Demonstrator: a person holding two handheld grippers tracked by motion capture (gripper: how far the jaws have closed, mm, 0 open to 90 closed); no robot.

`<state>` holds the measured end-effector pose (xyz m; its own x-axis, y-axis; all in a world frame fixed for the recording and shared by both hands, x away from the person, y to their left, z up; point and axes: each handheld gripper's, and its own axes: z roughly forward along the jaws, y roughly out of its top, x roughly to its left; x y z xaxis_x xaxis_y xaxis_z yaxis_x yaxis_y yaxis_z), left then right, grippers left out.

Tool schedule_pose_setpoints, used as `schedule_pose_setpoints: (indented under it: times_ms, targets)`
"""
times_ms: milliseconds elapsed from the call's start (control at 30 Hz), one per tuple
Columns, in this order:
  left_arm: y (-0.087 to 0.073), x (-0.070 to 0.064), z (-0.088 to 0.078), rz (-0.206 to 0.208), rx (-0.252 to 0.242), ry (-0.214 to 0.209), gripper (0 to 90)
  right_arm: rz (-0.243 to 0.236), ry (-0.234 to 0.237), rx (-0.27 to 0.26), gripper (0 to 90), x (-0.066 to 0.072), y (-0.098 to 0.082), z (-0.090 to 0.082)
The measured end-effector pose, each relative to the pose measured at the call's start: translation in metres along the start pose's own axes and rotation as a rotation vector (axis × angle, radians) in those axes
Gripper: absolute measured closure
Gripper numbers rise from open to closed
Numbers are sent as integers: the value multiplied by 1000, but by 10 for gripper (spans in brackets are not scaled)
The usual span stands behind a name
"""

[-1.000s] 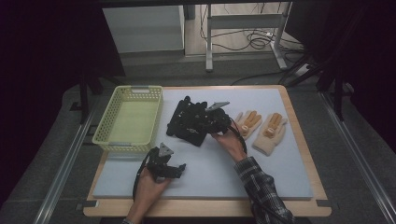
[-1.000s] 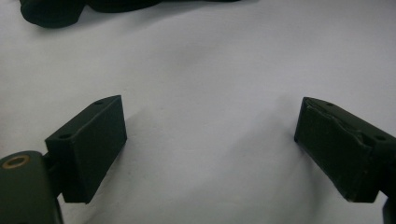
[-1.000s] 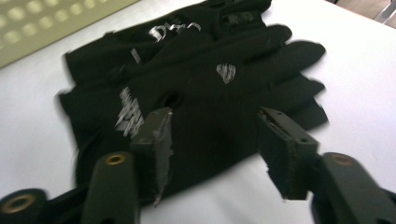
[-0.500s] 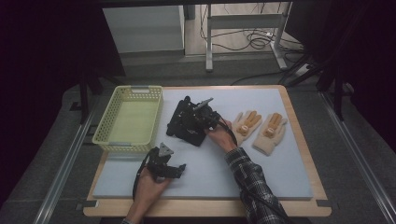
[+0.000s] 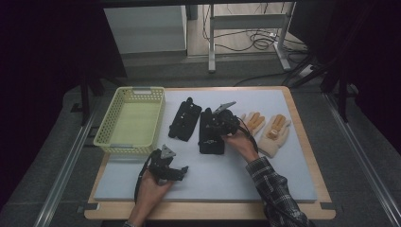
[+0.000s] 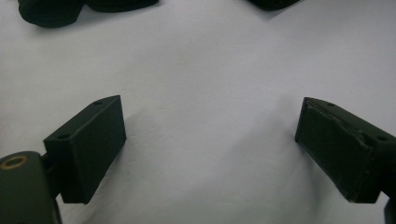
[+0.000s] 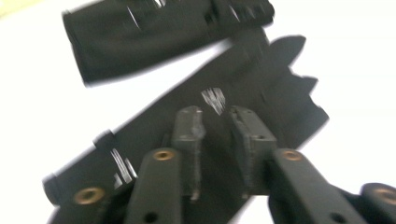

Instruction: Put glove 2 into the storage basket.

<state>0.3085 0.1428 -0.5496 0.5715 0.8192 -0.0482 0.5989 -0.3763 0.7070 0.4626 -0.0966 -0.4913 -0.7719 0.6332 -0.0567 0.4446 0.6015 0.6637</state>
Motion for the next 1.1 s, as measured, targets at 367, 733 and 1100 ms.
schedule_pose_setpoints:
  times_ms: [367, 733, 1100]
  targets:
    - [0, 0, 0, -2, -1, -2, 87, 14, 34, -44, 414, 24, 49, 60]
    - [0, 0, 0, -1, -1, -3, 85, 64, 7, 37, 351, 20, 69, 110]
    - [0, 0, 0, -1, 0, -3, 85, 13, 7, 56, 781, 36, 72, 101]
